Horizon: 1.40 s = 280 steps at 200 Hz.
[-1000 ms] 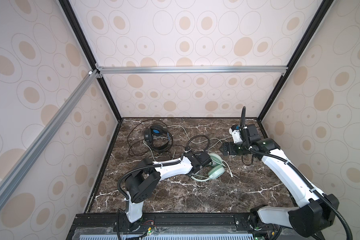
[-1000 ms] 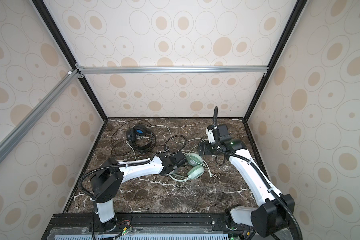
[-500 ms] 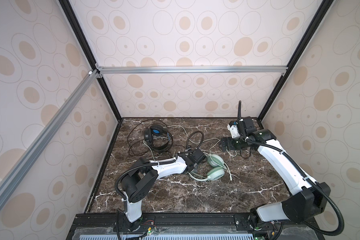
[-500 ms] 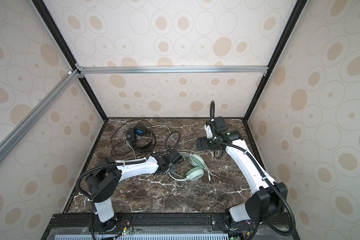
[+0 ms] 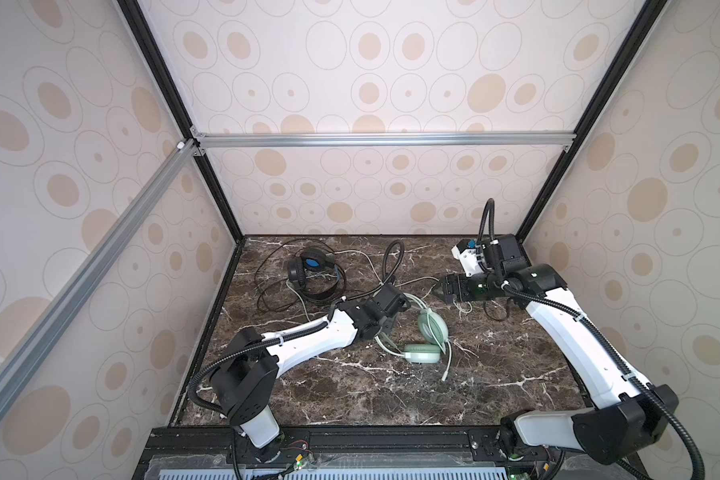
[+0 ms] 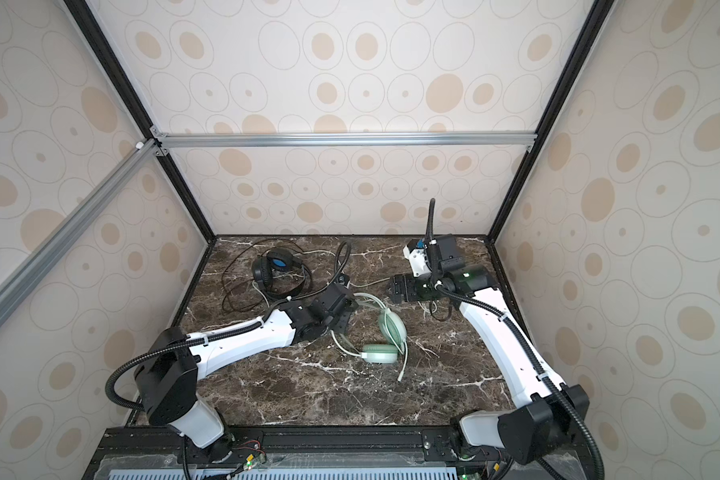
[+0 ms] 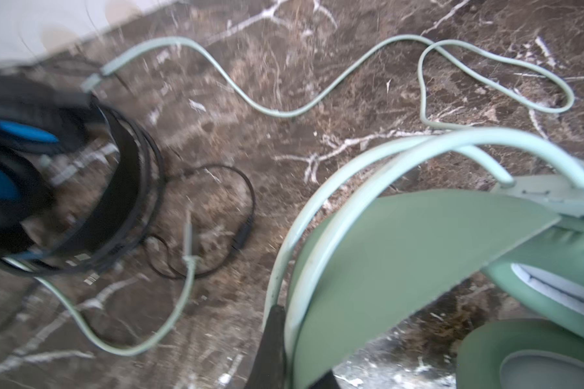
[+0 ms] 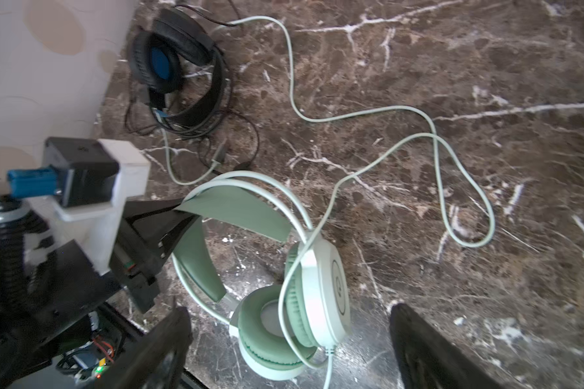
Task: Wrap the headphones
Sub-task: 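Lift the mint-green headset with the left gripper while the right gripper draws back, then raise the held headset upright with the left gripper while the right gripper approaches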
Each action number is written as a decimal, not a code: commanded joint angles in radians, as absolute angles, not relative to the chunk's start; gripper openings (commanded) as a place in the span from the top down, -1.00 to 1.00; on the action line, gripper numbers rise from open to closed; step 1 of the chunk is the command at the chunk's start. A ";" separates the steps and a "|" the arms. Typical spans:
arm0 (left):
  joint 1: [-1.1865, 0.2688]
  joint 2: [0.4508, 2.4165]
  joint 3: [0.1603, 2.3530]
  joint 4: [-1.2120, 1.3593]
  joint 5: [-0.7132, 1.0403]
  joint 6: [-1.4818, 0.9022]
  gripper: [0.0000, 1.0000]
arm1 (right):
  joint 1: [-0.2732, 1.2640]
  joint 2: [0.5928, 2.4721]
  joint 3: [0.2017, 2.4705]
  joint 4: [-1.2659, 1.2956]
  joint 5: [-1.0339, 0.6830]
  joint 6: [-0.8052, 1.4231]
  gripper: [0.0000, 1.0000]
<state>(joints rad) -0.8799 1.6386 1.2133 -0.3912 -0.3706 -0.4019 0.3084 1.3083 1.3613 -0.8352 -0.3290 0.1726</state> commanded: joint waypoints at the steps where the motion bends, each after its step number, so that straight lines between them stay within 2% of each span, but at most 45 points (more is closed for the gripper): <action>1: -0.863 1.567 1.271 -0.361 -0.398 -0.249 1.00 | 0.309 1.264 1.305 -0.747 -0.432 0.151 -0.88; 31: -0.847 1.507 1.332 -0.400 -0.470 -0.239 1.00 | 0.298 1.195 1.234 -0.649 -0.577 0.177 -0.82; 52: -0.847 1.452 1.372 -0.387 -0.521 -0.231 1.00 | 0.298 1.135 1.186 -0.596 -0.597 0.187 -0.82; 111: -0.835 1.345 1.442 -0.340 -0.474 -0.173 1.00 | 0.292 1.070 1.159 -0.428 -0.752 0.270 -0.92; 163: -0.811 1.275 1.472 -0.390 -0.382 -0.029 1.00 | 0.285 1.064 1.281 -0.459 -0.720 0.281 -0.96; 213: -0.801 1.287 1.529 -0.461 -0.349 0.062 1.00 | 0.248 1.027 1.246 -0.492 -0.681 0.269 -0.98; 280: -0.701 1.269 1.553 -0.463 -0.178 0.000 1.00 | 0.212 0.983 1.199 -0.559 -0.582 0.205 -0.95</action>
<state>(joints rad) -0.7456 1.3106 1.5085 -0.5236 -0.2764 0.0486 0.2203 1.0016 1.2247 -0.5182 -0.6312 0.2478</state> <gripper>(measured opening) 0.071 0.984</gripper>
